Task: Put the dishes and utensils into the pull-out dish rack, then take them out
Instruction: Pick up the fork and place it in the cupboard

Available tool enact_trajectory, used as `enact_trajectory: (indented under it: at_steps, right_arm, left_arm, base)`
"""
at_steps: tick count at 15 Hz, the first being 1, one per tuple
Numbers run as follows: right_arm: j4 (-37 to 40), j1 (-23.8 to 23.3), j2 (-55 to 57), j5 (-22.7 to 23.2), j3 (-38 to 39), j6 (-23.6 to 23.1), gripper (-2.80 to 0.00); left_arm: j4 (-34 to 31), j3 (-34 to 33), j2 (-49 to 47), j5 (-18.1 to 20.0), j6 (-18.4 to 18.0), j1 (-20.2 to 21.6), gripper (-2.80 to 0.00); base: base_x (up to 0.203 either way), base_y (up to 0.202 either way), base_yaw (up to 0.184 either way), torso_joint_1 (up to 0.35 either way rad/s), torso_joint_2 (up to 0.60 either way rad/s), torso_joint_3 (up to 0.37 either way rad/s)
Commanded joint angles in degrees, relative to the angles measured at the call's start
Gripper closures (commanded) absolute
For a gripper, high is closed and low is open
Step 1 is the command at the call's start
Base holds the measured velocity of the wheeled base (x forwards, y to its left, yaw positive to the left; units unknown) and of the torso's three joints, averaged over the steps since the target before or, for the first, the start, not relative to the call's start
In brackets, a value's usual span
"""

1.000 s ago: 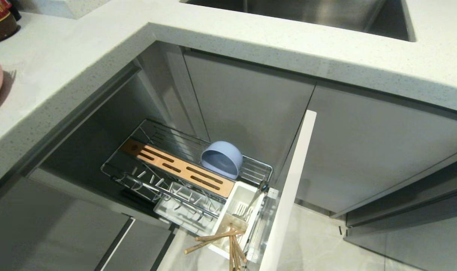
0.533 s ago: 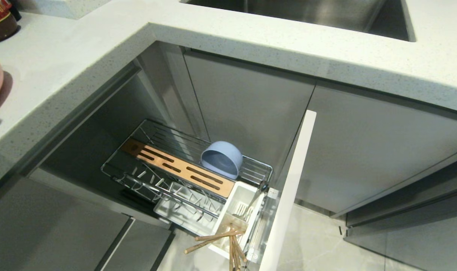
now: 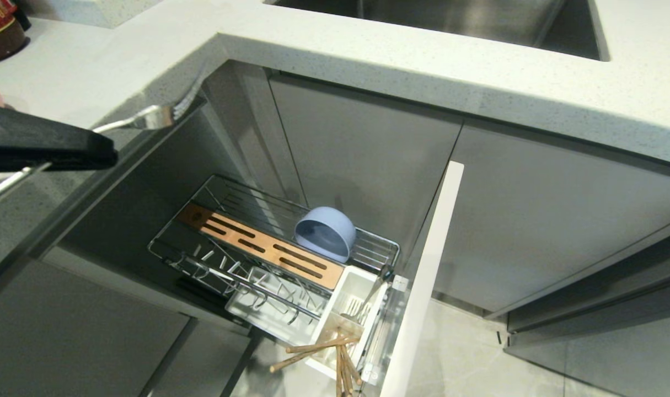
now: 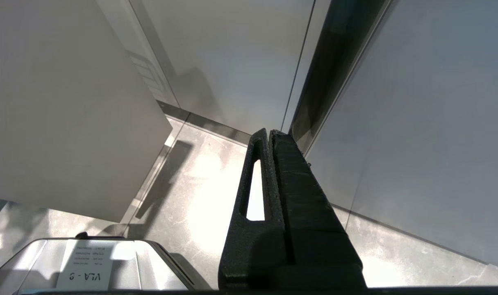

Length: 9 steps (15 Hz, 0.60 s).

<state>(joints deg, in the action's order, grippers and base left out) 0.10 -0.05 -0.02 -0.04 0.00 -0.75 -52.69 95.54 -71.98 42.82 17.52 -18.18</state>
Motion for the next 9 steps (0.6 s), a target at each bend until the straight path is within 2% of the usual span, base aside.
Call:
enact_trajectory:
  at_steps: [1,5,9]
  right_arm:
    - [0.0,0.0,0.0,0.0,0.0,0.0,0.00]
    - [0.0,0.0,0.0,0.0,0.0,0.0,0.00]
    - [0.0,0.0,0.0,0.0,0.0,0.0,0.00]
  left_arm:
    - [-1.5,0.0,-4.6,0.1,0.5,-2.7,0.00]
    - [-10.1,5.0,-13.1,-2.9,3.3,-8.6,0.00]
    - [-17.3,11.9,-21.0,-9.1,11.0,-12.6,0.00]
  base:
    - [0.000,0.000,0.000,0.000,0.00,0.000]
    - [0.000,0.000,0.000,0.000,0.00,0.000]
    - [0.000,0.000,0.000,0.000,0.00,0.000]
